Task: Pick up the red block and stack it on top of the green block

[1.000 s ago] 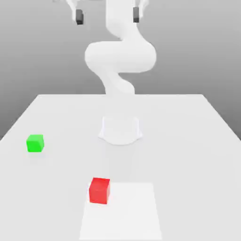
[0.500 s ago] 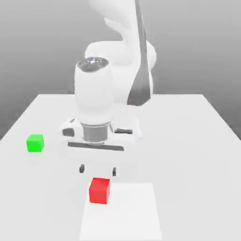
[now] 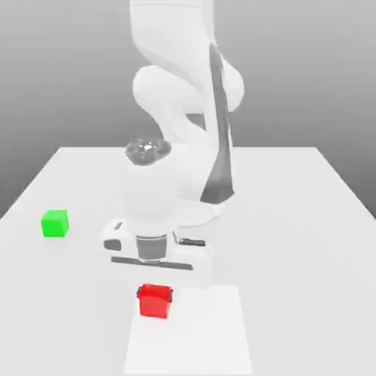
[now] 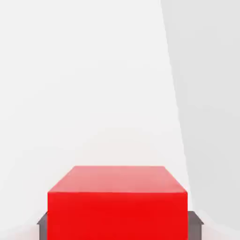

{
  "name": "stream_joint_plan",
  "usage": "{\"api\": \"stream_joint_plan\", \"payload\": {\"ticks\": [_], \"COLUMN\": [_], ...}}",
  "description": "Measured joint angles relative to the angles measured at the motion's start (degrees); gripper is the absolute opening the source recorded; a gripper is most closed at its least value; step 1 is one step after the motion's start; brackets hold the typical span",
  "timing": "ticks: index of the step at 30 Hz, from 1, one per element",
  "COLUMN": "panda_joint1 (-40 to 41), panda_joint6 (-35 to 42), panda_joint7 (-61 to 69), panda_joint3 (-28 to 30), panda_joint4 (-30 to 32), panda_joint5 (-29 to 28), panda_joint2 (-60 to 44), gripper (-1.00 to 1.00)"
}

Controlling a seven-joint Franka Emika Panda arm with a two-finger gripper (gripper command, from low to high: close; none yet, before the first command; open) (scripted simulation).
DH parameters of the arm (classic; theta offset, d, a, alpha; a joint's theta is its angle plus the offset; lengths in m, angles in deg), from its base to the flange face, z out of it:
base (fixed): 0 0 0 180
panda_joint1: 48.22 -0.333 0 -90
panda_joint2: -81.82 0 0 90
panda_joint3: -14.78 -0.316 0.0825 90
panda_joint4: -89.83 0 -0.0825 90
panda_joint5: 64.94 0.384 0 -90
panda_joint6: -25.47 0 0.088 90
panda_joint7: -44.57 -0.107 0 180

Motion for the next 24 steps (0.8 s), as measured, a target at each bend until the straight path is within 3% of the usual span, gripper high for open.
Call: {"api": "stream_joint_plan", "payload": {"ticks": [5, 24], "panda_joint1": [0.34, 29.67], "panda_joint6": [7.49, 13.92], "panda_joint7": [-1.7, -2.17], "panda_joint3": [1.55, 21.5], "panda_joint4": [1.38, 4.08], "panda_joint5": [-2.67, -13.66], "panda_joint2": [8.84, 18.65], "gripper": [-1.0, -1.0]}}
